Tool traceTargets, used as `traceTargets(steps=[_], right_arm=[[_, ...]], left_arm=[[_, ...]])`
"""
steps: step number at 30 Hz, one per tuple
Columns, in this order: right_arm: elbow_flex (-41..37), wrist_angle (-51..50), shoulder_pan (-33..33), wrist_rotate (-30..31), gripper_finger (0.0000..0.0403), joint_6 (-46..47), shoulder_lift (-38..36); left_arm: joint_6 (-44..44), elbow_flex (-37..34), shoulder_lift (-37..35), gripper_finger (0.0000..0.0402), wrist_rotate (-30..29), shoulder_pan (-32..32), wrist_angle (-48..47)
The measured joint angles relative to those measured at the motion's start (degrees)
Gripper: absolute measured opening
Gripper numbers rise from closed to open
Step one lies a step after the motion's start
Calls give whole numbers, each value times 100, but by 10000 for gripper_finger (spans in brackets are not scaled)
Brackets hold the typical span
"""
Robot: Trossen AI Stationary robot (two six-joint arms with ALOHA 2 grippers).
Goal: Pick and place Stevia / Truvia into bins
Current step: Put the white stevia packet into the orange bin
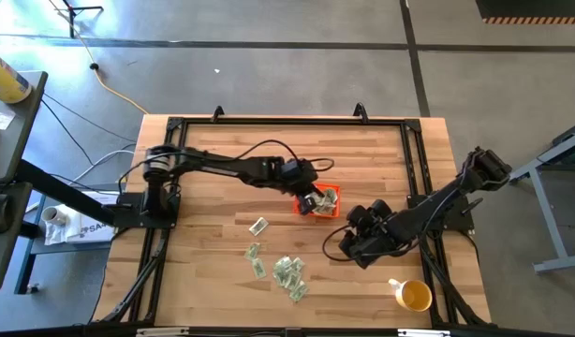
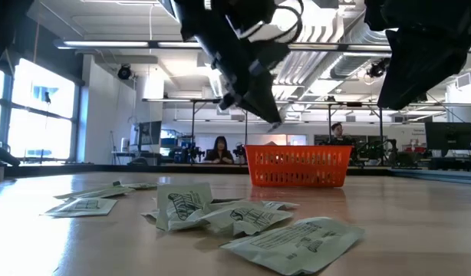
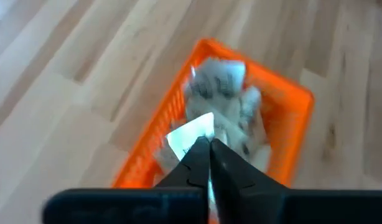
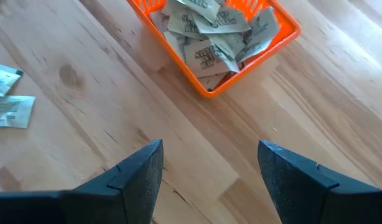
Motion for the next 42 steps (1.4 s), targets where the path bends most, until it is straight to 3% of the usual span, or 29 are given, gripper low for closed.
traceTargets(steps=[7, 13, 18, 22, 30, 42], right_arm=[[0, 32, -39, -109, 252, -54, 2], [0, 104, -184, -210, 252, -502, 2], [0, 596, -518, -444, 252, -1380, 2], [0, 1026, -808, -516, 252, -2118, 4], [0, 1127, -1178, -823, 252, -2886, 4], [0, 1244, -1206, -892, 252, -3027, 4]], left_arm=[[73, 16, 58, 181, -162, -37, -67], [-211, 20, -573, 268, 15, -48, -1492], [-604, -83, -1044, 264, -401, -352, -3131], [-1190, -395, -1149, 240, -423, -626, -3750], [-2385, -1235, -1142, 232, -410, -1220, -3376], [-2909, -1302, -1140, 241, -439, -1482, -3356]])
